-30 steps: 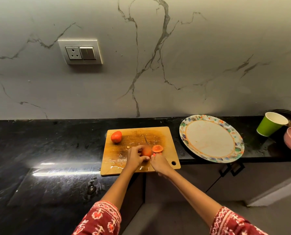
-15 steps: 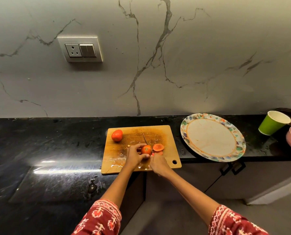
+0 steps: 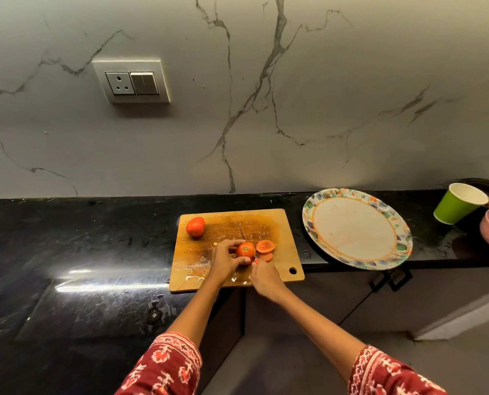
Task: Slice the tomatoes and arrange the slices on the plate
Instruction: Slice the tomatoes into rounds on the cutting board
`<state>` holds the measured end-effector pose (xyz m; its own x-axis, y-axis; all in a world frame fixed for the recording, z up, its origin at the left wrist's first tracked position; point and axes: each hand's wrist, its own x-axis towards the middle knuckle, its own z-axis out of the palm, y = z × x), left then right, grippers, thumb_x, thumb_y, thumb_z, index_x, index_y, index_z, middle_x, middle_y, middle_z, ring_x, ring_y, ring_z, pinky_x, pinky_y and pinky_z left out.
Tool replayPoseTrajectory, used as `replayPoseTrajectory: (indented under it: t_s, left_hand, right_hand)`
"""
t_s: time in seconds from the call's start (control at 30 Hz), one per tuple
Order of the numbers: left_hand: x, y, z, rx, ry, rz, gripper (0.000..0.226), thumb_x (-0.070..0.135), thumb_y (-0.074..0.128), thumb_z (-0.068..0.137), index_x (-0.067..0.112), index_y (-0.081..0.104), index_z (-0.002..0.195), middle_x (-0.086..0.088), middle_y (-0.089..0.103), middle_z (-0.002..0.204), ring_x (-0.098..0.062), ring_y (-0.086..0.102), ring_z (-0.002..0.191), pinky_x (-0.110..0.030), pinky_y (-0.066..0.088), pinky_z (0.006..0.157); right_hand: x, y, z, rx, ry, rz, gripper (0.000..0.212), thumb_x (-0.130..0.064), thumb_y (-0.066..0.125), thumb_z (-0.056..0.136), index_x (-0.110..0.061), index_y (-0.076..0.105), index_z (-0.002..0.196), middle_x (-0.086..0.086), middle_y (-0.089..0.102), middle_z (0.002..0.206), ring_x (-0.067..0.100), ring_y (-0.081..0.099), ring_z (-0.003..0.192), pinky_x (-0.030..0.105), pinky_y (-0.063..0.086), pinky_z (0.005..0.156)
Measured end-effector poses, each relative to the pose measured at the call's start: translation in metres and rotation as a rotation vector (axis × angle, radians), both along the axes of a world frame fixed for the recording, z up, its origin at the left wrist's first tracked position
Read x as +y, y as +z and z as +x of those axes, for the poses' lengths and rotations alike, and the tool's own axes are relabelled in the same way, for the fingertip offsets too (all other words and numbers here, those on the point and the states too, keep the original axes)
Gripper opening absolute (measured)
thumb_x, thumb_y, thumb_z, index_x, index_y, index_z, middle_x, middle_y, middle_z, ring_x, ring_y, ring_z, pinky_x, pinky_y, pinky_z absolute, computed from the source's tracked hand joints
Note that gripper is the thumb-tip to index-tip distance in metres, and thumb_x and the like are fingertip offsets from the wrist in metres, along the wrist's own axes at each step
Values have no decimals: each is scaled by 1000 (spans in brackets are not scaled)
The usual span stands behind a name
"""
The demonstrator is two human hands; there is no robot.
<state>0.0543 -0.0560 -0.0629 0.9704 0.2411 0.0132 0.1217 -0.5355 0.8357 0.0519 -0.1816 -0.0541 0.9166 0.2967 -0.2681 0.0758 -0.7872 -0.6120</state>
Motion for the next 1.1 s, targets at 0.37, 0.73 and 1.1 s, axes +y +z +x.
replayPoseTrajectory:
  t_s: [0.37, 0.73, 1.1]
  left_hand:
    - [-3, 0, 1, 24, 21, -5, 49, 6, 78, 69, 10, 62, 115, -10, 57, 123, -19, 54, 109, -21, 44, 82]
    - [-2, 5, 2, 56, 28, 12, 50, 7, 78, 68, 9, 62, 116, -10, 57, 124, -21, 55, 110, -21, 45, 82]
    - [-4, 5, 1, 53, 34, 16, 50, 7, 77, 70, 9, 61, 117, -9, 56, 125, -19, 53, 112, -9, 39, 73]
  right_hand:
    - [-1, -6, -2, 0, 1, 2, 32, -17, 31, 101, 2, 55, 110, 21, 60, 115, 34, 56, 106, 35, 42, 82]
    - [-4, -15, -4, 23, -14, -39, 27, -14, 35, 98, -2, 53, 113, 19, 58, 117, 36, 55, 109, 37, 44, 84]
    - [-8, -24, -10, 90, -54, -77, 28, -16, 37, 96, -3, 54, 115, 18, 56, 122, 35, 52, 115, 38, 43, 90]
